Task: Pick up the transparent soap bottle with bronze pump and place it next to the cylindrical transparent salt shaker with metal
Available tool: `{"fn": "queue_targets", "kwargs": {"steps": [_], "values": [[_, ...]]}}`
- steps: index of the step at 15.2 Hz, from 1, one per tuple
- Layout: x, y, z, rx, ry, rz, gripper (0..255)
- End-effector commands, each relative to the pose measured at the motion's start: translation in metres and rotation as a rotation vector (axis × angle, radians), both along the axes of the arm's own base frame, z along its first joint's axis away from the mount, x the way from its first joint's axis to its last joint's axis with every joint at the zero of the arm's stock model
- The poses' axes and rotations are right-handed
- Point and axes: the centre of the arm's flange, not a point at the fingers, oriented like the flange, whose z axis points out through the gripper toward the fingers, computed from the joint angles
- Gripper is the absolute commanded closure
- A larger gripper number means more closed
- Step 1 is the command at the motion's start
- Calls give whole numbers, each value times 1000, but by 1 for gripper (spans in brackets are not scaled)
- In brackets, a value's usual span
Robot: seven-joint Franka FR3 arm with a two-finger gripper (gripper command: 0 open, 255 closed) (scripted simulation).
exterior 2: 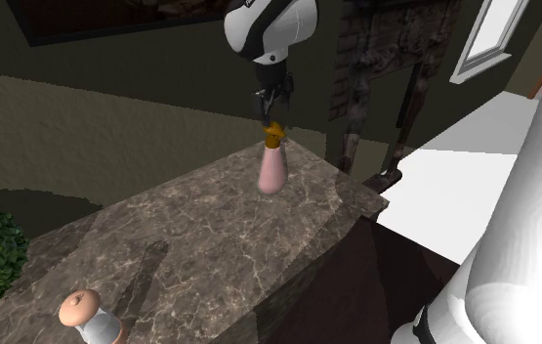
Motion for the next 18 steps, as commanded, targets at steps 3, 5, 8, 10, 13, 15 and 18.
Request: {"fn": "queue_targets", "kwargs": {"steps": [3,5,8,10,13,15,18], "values": [[32,-31,-27,-5,-7,1,0],[42,-39,-36,-6,-9,0,0],[42,-41,-51,-6,-9,0,0],[42,-42,-62,-6,-9,0,0],[41,-44,-75,-6,-9,0,0],[41,-44,-75,-6,-9,0,0],[41,-44,-75,-6,-9,0,0]]}}
